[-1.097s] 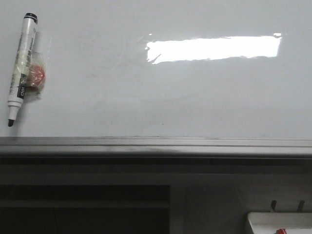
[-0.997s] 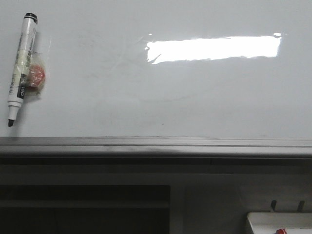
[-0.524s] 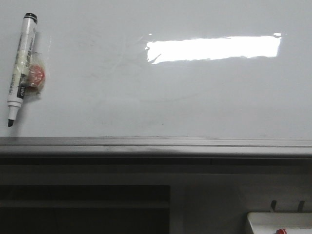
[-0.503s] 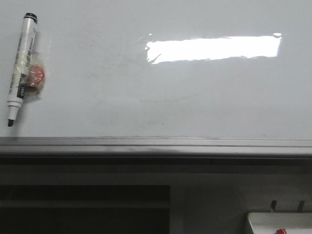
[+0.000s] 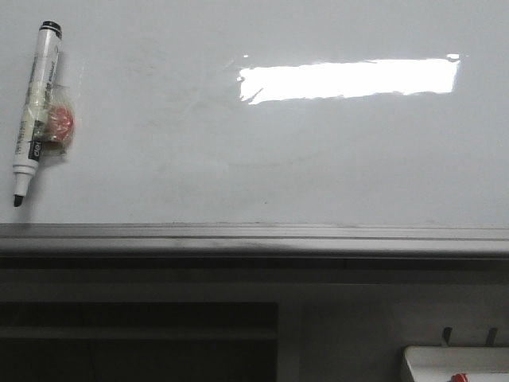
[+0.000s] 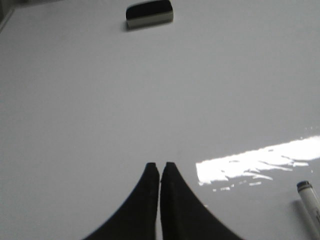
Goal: Write number 2 on whiteboard
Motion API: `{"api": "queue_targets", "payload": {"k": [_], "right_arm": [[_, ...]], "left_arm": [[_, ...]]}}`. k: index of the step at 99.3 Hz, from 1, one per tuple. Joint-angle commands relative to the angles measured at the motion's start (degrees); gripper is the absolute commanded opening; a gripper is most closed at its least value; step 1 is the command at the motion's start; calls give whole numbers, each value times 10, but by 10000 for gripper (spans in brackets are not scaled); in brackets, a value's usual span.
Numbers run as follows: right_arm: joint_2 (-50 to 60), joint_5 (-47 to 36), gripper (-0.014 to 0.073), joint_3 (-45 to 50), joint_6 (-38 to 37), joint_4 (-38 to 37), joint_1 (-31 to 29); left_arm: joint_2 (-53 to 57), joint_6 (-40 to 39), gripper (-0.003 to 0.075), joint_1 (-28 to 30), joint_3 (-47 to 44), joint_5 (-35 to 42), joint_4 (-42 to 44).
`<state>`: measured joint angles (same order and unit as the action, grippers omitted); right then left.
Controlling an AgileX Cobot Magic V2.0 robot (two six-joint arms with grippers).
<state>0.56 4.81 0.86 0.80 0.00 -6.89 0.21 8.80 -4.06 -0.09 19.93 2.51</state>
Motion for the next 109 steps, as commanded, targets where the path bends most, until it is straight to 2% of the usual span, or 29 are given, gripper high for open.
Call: {"api": "queue_targets", "payload": {"k": [1, 25, 48, 54, 61, 68, 85, 90, 99, 109], "right_arm": [[11, -96, -52, 13, 2, 0, -2], [11, -152, -52, 13, 2, 0, -2], [11, -182, -52, 13, 2, 0, -2], [11, -172, -52, 9, -4, 4, -2], [11, -110, -52, -11, -34, 4, 1], [11, -37, -52, -45, -34, 4, 7], [-21, 163, -52, -151, -34, 4, 7], [-34, 206, -52, -177, -34, 5, 7], [-50, 221, -52, -208, -34, 37, 7], [-54, 198, -52, -210, -34, 65, 7]], "left_arm": [[15, -5, -20, 2, -6, 64, 0], [15, -5, -20, 2, -5, 67, 0], [15, -5, -20, 2, -5, 106, -3], [15, -5, -20, 2, -3, 102, -13], [15, -23, -21, 2, 7, 81, -13], [15, -29, -21, 3, 41, 28, -15], [-14, -29, -21, 4, 177, -228, -15], [-30, -29, -20, 4, 208, -278, -20], [-61, -29, -20, 4, 240, -311, -47], [-86, -29, -15, 4, 248, -311, -83]]}}
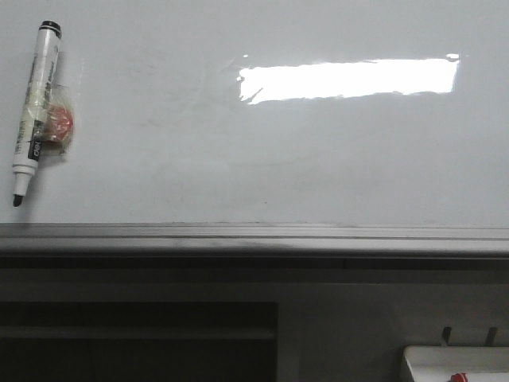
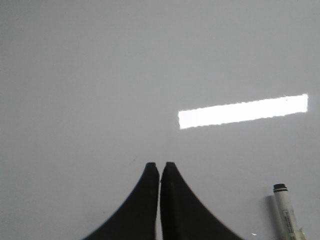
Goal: Write number 2 on whiteboard
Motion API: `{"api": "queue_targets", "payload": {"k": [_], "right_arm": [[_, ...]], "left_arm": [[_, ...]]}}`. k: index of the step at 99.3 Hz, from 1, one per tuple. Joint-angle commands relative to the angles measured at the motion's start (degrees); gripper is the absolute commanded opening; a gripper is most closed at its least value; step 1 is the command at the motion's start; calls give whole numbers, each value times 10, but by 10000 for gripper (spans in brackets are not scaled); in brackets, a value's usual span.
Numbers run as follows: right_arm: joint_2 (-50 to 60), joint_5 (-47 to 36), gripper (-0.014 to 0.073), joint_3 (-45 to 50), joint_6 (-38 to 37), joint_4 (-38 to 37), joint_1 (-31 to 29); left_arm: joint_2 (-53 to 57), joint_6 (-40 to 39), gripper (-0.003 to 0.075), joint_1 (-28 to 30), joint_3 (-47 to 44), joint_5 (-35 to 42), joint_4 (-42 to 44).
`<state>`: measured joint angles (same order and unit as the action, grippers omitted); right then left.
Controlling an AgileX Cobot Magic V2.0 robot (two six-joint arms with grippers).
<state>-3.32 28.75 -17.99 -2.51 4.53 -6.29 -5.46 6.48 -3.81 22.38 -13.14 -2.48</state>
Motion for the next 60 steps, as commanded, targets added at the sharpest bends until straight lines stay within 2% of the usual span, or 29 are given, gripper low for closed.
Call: {"api": "queue_targets", "payload": {"k": [1, 9, 17, 23, 29, 36, 48, 60], "right_arm": [[-15, -42, -52, -22, -1, 19, 1], [-15, -50, -52, -16, -1, 19, 1], [-15, -51, -52, -3, -1, 19, 5], [-15, -61, -52, 17, -1, 19, 7], [-15, -110, -52, 37, -1, 20, 18], [-15, -138, -52, 43, -1, 20, 33], [-15, -140, -52, 42, -1, 20, 38], [-15, -137, -52, 42, -1, 20, 38]], "left_arm": [[-31, -6, -11, 2, 24, 20, -36], [-52, -6, 56, 2, 21, 20, -67], [-71, -6, 193, 2, 11, 33, -98], [-87, -6, 298, 2, -5, 78, -127], [-103, -6, 401, 2, -19, 136, -199], [-117, -5, 484, 2, -26, 179, -218], [-158, -5, 499, -2, -26, 205, -167], [-203, -5, 494, -30, -26, 247, -110]]}}
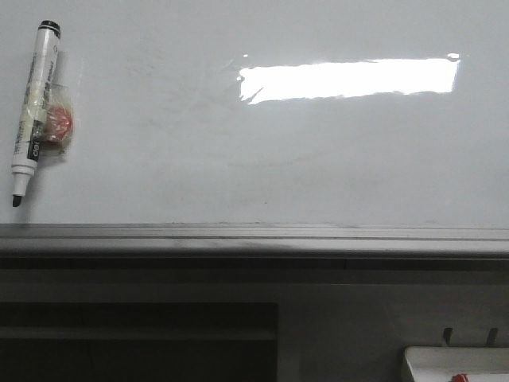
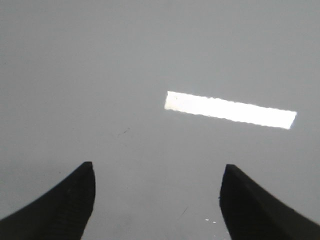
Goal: Write number 2 on whiteboard
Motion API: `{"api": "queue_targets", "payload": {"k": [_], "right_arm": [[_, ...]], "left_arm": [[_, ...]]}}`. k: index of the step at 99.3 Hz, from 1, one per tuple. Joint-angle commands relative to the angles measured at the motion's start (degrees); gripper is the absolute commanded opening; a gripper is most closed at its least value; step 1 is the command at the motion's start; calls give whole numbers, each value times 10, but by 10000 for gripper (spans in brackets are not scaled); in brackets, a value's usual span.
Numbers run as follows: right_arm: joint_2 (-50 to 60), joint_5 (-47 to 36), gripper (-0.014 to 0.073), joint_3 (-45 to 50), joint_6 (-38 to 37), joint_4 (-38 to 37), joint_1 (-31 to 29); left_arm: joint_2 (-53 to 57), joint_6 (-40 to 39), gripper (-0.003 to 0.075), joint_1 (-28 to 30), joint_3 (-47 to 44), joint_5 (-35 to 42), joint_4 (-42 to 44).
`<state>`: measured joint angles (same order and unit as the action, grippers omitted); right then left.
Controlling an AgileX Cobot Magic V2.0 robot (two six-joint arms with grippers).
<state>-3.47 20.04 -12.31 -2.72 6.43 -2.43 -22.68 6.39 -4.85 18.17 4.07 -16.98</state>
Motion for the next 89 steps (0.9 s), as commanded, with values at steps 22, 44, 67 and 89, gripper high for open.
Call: {"api": "queue_targets", "payload": {"k": [22, 44, 67, 89], "right_arm": [[-14, -51, -52, -15, 1, 1, 0], [-14, -51, -52, -15, 1, 1, 0], [-14, -51, -52, -15, 1, 1, 0], [-14, -53, -52, -15, 1, 1, 0]], "left_arm": [[-118, -27, 494, -124, 16, 193, 93], [-203, -25, 492, -263, 16, 204, 113], [-298, -25, 491, -301, 16, 207, 56], [-334, -25, 491, -302, 16, 187, 17]]}}
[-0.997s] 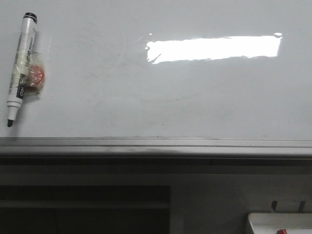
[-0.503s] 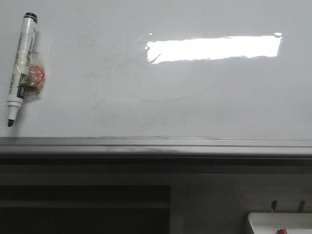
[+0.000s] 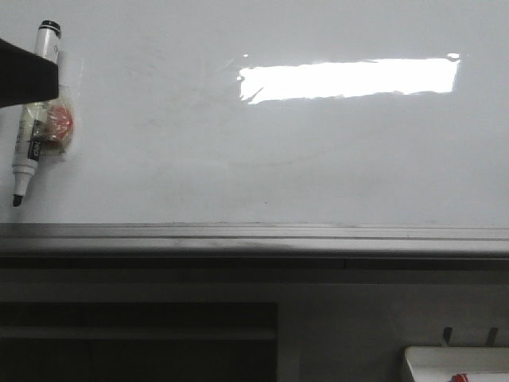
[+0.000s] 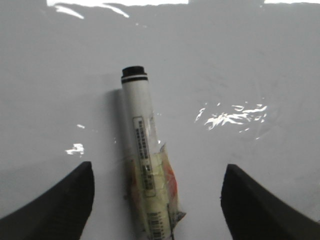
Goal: Write number 2 on whiteboard
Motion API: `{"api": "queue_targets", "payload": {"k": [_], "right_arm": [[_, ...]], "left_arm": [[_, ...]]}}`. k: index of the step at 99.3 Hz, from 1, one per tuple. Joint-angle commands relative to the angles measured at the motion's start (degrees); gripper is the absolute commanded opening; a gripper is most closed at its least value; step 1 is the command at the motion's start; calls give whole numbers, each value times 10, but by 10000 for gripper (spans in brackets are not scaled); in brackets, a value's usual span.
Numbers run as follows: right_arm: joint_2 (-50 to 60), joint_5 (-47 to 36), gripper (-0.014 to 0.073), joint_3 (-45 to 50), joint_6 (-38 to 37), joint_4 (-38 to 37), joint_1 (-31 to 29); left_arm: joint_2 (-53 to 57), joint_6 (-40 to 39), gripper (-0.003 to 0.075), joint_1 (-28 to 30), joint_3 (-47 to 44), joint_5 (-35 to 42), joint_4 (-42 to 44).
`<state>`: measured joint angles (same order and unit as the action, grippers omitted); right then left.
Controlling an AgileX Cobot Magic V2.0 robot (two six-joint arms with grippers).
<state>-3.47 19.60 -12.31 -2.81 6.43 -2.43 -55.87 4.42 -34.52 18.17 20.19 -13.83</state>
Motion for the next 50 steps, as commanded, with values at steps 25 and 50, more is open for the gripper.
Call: {"api": "queue_targets", "payload": {"k": [25, 50], "right_arm": [[-14, -50, -52, -15, 2, 1, 0], [-14, -52, -52, -15, 2, 1, 0]], "left_arm": [[-4, -6, 491, -21, 16, -17, -27], [-37, -6, 431, -37, 16, -15, -42]]}}
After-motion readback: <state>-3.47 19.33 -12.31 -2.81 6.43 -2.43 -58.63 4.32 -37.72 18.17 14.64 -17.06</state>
